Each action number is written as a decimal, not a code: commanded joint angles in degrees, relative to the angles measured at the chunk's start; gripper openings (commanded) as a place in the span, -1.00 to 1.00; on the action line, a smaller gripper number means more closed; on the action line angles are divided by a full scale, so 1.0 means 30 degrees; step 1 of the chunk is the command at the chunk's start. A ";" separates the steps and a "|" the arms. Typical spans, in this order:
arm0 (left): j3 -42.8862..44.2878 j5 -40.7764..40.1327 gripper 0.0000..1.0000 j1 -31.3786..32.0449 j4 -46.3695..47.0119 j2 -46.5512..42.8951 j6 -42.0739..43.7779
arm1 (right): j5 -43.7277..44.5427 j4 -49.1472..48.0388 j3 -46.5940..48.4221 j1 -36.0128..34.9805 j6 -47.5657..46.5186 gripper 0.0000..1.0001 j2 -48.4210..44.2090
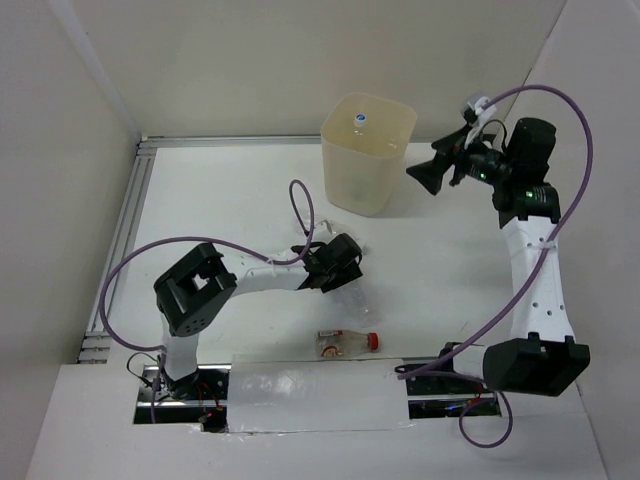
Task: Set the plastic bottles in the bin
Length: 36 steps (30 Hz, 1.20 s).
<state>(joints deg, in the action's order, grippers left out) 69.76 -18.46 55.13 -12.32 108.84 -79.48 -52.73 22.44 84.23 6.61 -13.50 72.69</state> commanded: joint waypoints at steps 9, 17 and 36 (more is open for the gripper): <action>-0.2129 -0.1080 -1.00 0.1515 -0.0057 -0.7172 0.5979 | -0.3810 0.7375 -0.7941 0.2864 -0.8738 -0.68 -0.4449; 0.2550 -0.2667 -1.00 -0.0733 0.4073 -0.7460 1.4591 | -0.3988 1.2145 -1.2195 0.2866 -1.9217 0.14 -0.6328; 2.2896 -0.3867 -0.29 -0.5751 0.7094 0.7517 1.5529 | -0.2372 1.2035 -1.3456 0.0198 -2.0670 0.75 -0.7674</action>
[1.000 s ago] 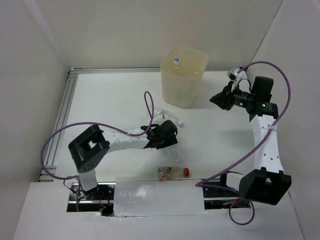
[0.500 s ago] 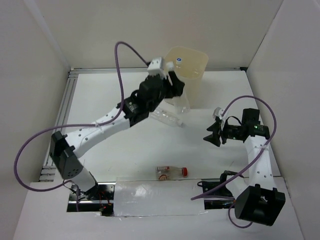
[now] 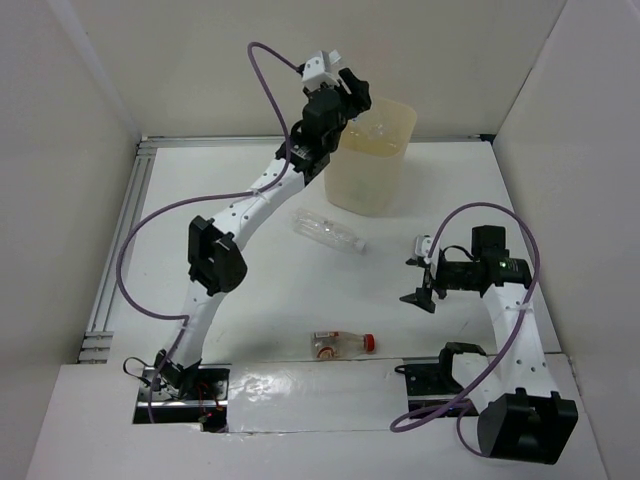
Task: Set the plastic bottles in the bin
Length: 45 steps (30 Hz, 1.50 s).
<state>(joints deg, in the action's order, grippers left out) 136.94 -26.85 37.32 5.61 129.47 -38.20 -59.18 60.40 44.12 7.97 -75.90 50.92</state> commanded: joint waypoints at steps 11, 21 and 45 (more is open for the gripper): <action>-0.2230 0.1802 0.99 -0.0223 0.1237 -0.1636 0.3061 | 0.0855 -0.3107 -0.0087 -0.7745 -0.1278 1.00 0.2215; -1.9242 0.0865 0.99 0.0362 0.2145 -1.5443 0.4092 | 0.3491 -0.6801 -0.0673 -1.4804 0.3377 1.00 0.6108; -3.6068 -0.2624 0.99 0.4171 -0.4450 -2.9626 -0.4083 | 0.9972 -1.0586 0.2892 -1.9242 0.8742 -1.00 1.0571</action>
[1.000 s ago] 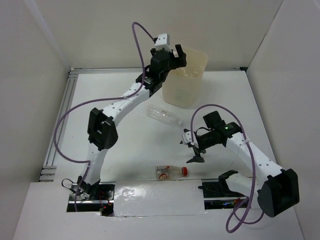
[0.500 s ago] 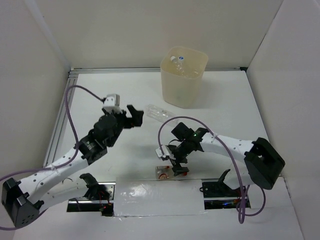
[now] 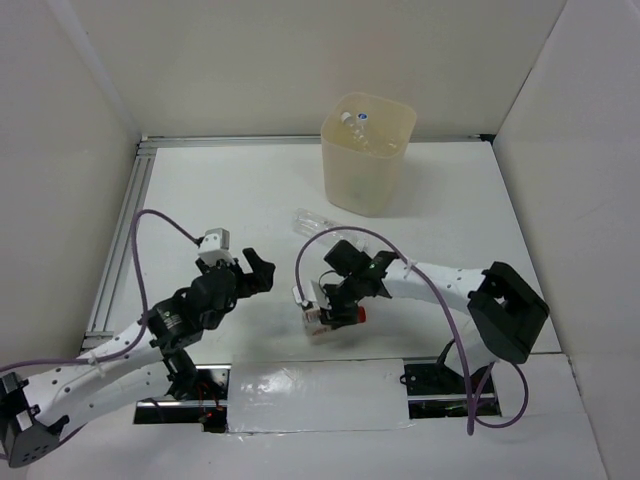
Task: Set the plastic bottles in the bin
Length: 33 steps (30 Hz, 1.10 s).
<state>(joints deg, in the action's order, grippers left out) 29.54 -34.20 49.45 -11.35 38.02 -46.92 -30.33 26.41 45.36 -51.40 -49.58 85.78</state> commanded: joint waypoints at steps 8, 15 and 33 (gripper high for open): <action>0.1724 0.1727 0.99 -0.1657 0.2142 0.5046 -0.2789 | 0.1378 0.2475 1.5649 0.6786 0.3136 -0.99 0.0731; 0.2136 0.4364 0.99 -0.2333 0.3287 0.6719 -0.2379 | 0.4191 0.1184 2.3307 0.9687 0.6448 -0.82 0.4975; 0.0964 0.4543 0.99 -0.2333 0.2642 0.4203 -0.2174 | 0.3843 0.2592 2.8648 1.3001 0.4457 1.00 0.9673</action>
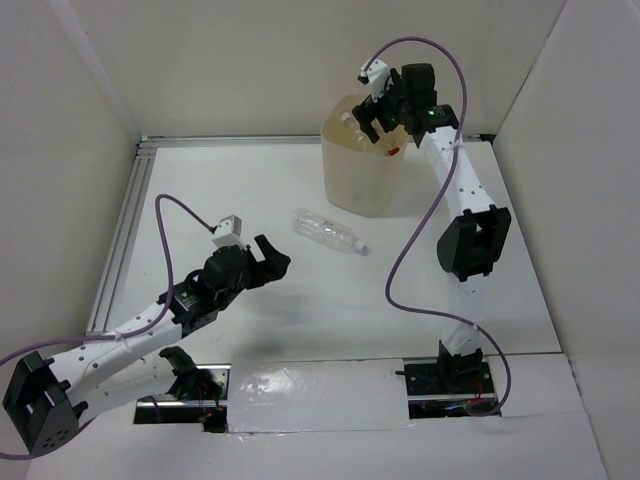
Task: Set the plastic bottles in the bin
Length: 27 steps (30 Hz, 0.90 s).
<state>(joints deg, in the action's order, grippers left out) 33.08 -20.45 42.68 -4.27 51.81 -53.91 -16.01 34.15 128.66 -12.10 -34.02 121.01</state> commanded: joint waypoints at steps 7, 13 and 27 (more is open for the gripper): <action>-0.0187 -0.0216 0.99 -0.0075 0.0282 -0.0220 0.0158 | -0.4417 0.0332 -0.2948 -0.1647 -0.1313 0.91 -0.6377; -0.0011 -0.0216 0.99 0.0101 -0.0246 -0.0715 0.0333 | -0.4683 0.1009 -0.9183 -0.5514 -0.3133 0.04 -0.8667; -0.1886 -0.1153 0.99 0.0453 -0.2882 -0.4732 -0.0985 | 0.2671 -0.1159 -1.1686 -0.7833 -0.1668 0.93 -0.4598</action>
<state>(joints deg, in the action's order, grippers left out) 27.59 -22.26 43.66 -11.90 38.79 -55.64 -13.04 33.43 92.84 -34.92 -39.68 105.93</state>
